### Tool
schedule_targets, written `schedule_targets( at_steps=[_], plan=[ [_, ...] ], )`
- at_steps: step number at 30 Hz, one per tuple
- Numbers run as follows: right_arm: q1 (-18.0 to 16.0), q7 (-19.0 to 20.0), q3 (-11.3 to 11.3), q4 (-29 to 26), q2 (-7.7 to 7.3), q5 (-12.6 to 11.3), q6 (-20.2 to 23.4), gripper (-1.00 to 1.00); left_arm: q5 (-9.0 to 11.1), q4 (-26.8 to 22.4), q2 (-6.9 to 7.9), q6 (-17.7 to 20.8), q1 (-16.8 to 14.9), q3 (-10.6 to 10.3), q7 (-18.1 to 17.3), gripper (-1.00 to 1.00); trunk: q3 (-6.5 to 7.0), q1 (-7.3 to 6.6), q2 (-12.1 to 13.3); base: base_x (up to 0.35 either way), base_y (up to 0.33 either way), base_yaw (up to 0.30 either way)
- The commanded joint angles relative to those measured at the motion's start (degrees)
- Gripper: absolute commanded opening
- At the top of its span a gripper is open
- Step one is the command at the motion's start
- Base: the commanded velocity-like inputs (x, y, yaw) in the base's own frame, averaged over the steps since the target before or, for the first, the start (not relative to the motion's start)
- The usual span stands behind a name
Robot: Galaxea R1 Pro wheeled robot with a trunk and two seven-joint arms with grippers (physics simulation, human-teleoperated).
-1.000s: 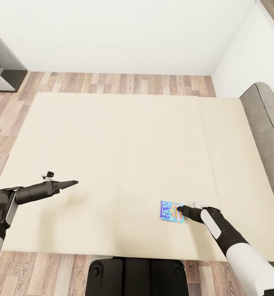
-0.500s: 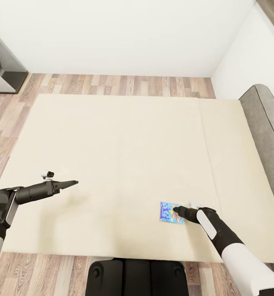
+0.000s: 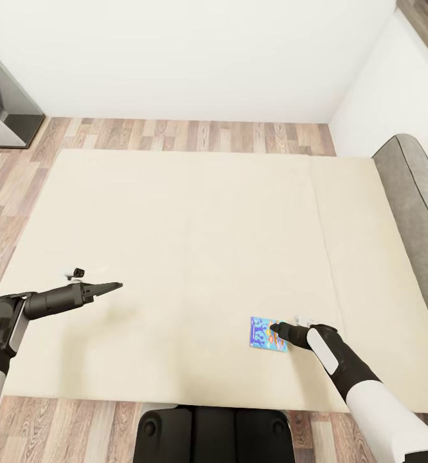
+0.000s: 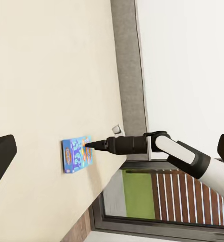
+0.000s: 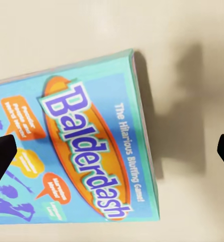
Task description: Put all the toys in the child's room - the three board games (two on the bed and one on the table), the two jigsaw puzzles on the table, and the tennis ball on the table - inside the toy box on the table in the child's room.
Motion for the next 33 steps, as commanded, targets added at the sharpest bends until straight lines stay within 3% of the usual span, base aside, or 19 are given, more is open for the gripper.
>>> schedule_targets(
  at_steps=[1,33],
  plan=[
    [0.0,-0.5,0.3,-0.1,-0.05,-0.6,0.1,1.0,0.0,0.0,0.0,0.6,0.0,0.0,-0.2,1.0,-0.06,0.03,-0.1,0.0,0.0,0.0],
    [0.0,-0.5,0.3,0.0,0.06,-0.6,0.1,1.0,-0.1,0.0,-0.11,0.6,0.0,0.0,-0.2,1.0,-0.14,0.03,-0.1,0.0,0.016,0.0]
  ],
)
